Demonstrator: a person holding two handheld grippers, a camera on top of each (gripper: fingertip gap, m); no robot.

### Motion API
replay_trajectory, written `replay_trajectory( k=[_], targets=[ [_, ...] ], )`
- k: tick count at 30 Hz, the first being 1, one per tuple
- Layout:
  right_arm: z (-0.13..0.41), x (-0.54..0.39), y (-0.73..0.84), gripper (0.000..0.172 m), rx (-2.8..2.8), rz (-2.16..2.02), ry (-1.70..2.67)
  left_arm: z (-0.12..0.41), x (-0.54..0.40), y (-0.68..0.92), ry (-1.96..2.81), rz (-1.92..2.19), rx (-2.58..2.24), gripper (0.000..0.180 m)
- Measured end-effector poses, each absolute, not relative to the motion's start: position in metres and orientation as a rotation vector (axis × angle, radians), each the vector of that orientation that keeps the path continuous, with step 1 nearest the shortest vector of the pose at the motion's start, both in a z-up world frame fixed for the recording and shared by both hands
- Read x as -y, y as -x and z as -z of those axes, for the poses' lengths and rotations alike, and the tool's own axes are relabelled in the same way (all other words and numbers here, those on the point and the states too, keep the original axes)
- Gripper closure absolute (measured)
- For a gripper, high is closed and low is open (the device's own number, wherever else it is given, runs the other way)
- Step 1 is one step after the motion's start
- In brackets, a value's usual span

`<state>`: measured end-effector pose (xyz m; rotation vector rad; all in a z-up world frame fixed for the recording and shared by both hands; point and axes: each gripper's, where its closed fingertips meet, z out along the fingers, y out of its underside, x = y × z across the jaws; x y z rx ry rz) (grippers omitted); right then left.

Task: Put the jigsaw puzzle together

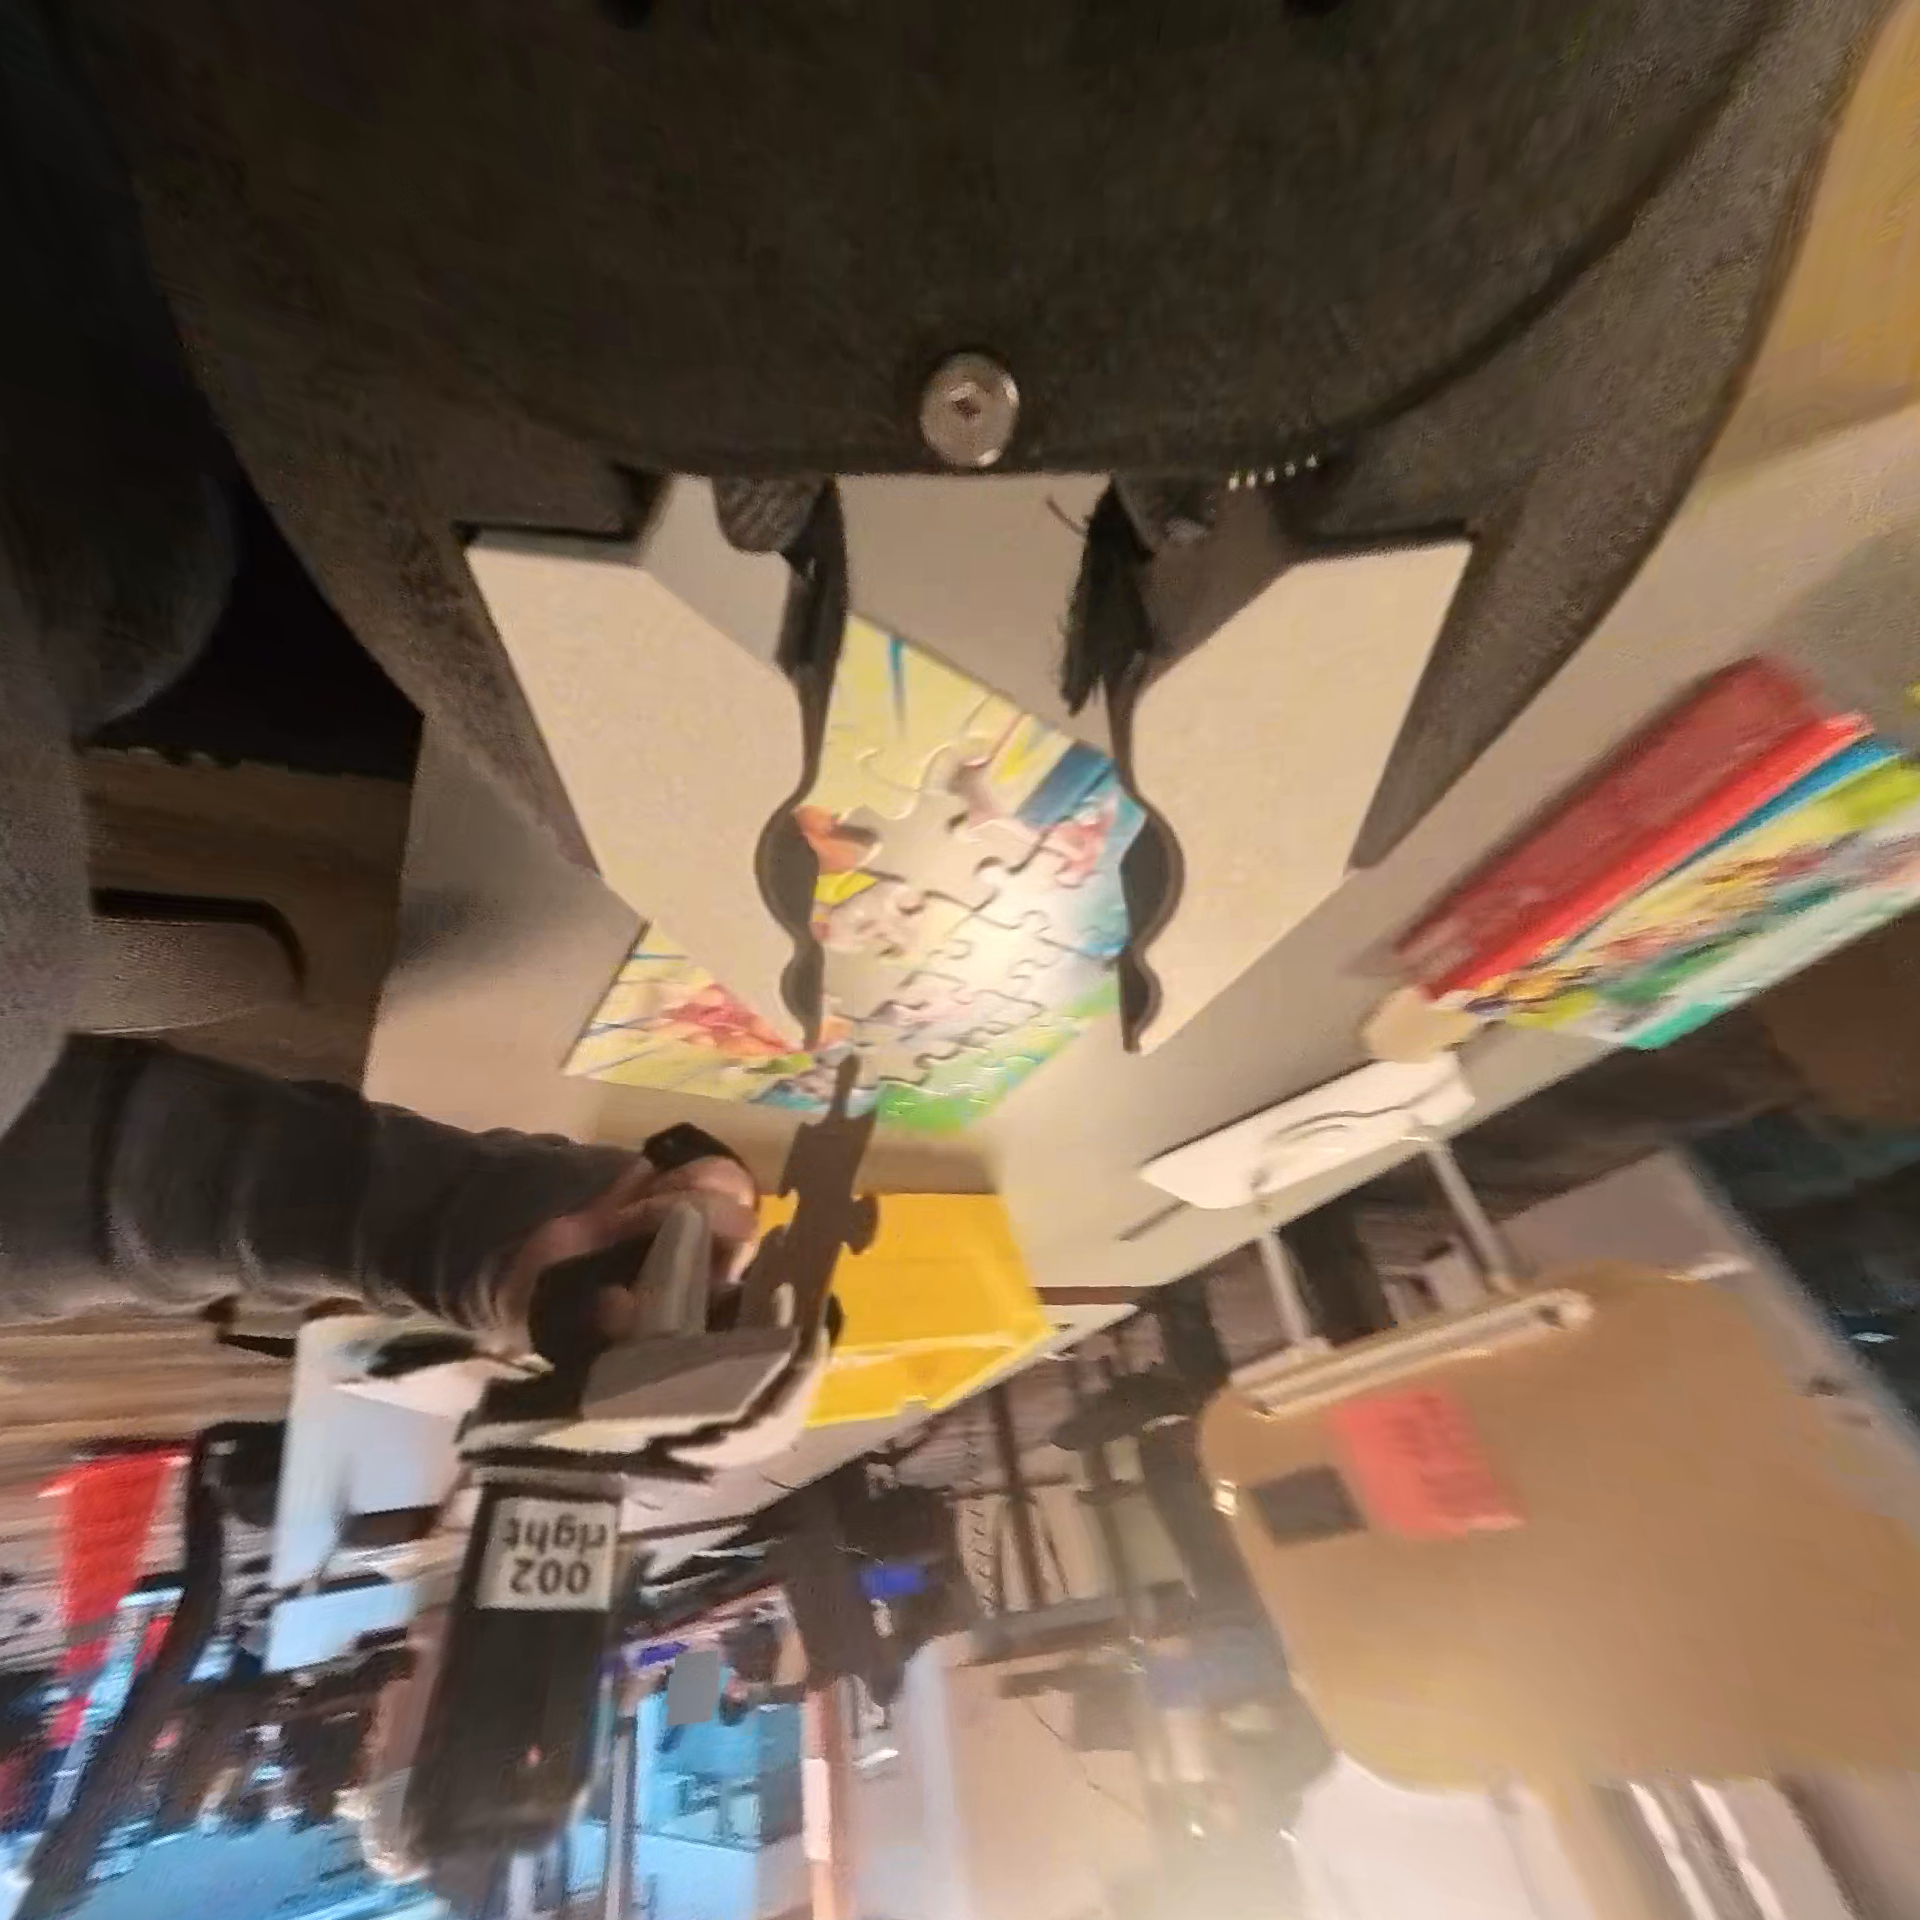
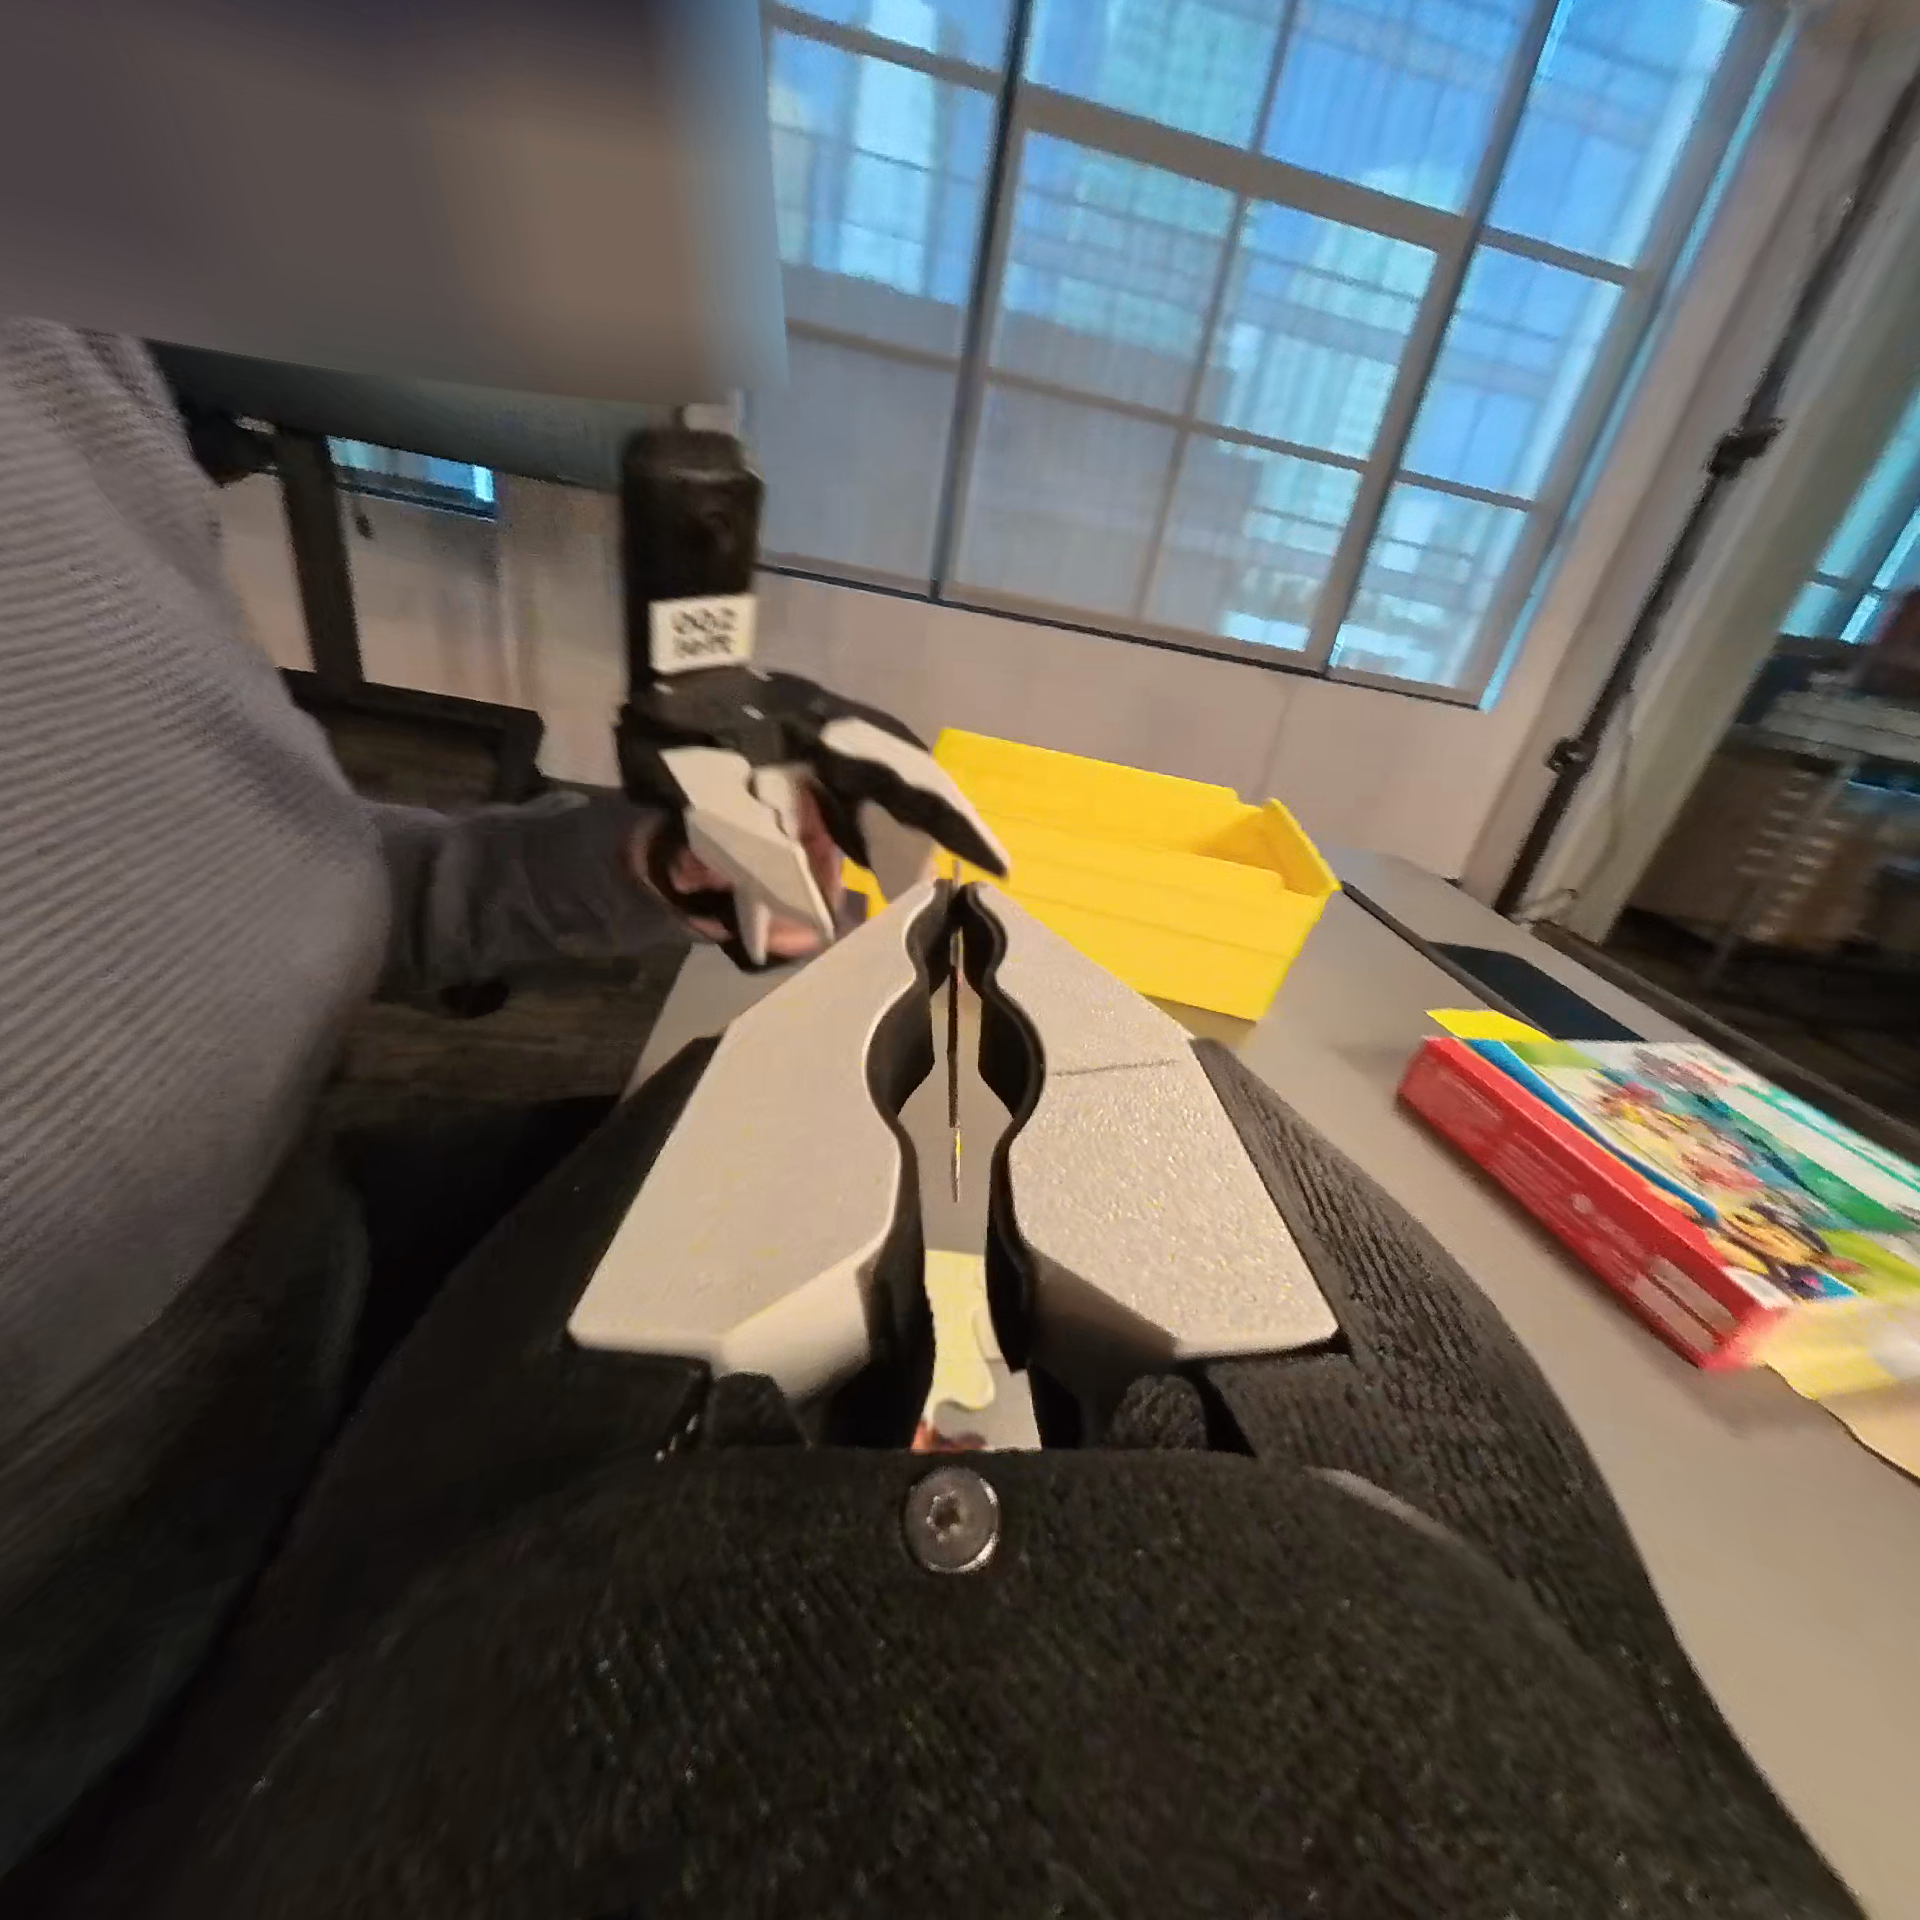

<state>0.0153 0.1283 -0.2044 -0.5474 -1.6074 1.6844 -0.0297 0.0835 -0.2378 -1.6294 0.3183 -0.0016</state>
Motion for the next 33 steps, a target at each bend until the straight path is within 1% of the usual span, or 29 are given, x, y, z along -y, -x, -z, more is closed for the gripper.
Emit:
replay_trajectory(
  k=[3,5,8,9,10,11,13,14,15,16,18,20,23,25,30,33],
  targets=[
    [0.207,-0.119,-0.027,0.172,1.643,-1.697,0.464,0.249,-0.108,-0.003,1.613,0.165,-0.377,0.128],
    [0.209,-0.115,-0.035,0.172,1.672,-1.693,0.417,0.254,-0.118,-0.017,1.613,0.186,-0.436,0.145],
    [0.214,-0.114,-0.043,0.172,1.701,-1.679,0.378,0.259,-0.128,-0.032,1.605,0.177,-0.540,0.155],
    [0.215,-0.114,-0.044,0.172,1.713,-1.674,0.371,0.258,-0.130,-0.038,1.589,0.188,-0.568,0.161],
    [0.217,-0.115,-0.046,0.172,1.719,-1.670,0.367,0.257,-0.130,-0.043,1.570,0.197,-0.599,0.174],
    [0.216,-0.116,-0.047,0.172,1.714,-1.669,0.360,0.257,-0.131,-0.047,1.556,0.188,-0.644,0.179],
    [0.216,-0.122,-0.047,0.169,1.704,-1.656,0.375,0.256,-0.135,-0.045,1.509,0.063,-0.706,0.180],
    [0.216,-0.128,-0.046,0.163,1.699,-1.649,0.406,0.256,-0.139,-0.039,1.489,-0.068,-0.735,0.180],
    [0.217,-0.134,-0.045,0.156,1.697,-1.652,0.455,0.258,-0.143,-0.032,1.476,-0.227,-0.785,0.180],
    [0.219,-0.141,-0.043,0.152,1.696,-1.674,0.512,0.261,-0.147,-0.023,1.471,-0.424,-0.853,0.180],
    [0.224,-0.155,-0.041,0.149,1.690,-1.719,0.621,0.266,-0.154,-0.007,1.430,-0.805,-1.001,0.180],
    [0.233,-0.165,-0.038,0.145,1.704,-1.673,0.682,0.270,-0.159,-0.001,1.373,-1.015,-1.127,0.180],
    [0.249,-0.171,-0.032,0.143,1.754,-1.527,0.738,0.277,-0.166,0.011,1.309,-1.213,-1.229,0.180],
    [0.260,-0.177,-0.025,0.140,1.767,-1.476,0.832,0.278,-0.169,0.015,1.279,-1.269,-1.245,0.180],
    [0.275,-0.194,-0.012,0.139,1.707,-1.426,1.027,0.276,-0.173,0.018,1.256,-1.315,-1.242,0.180],
    [0.282,-0.205,-0.004,0.139,1.632,-1.478,1.226,0.274,-0.175,0.024,1.251,-1.395,-1.221,0.180]
  ],
)
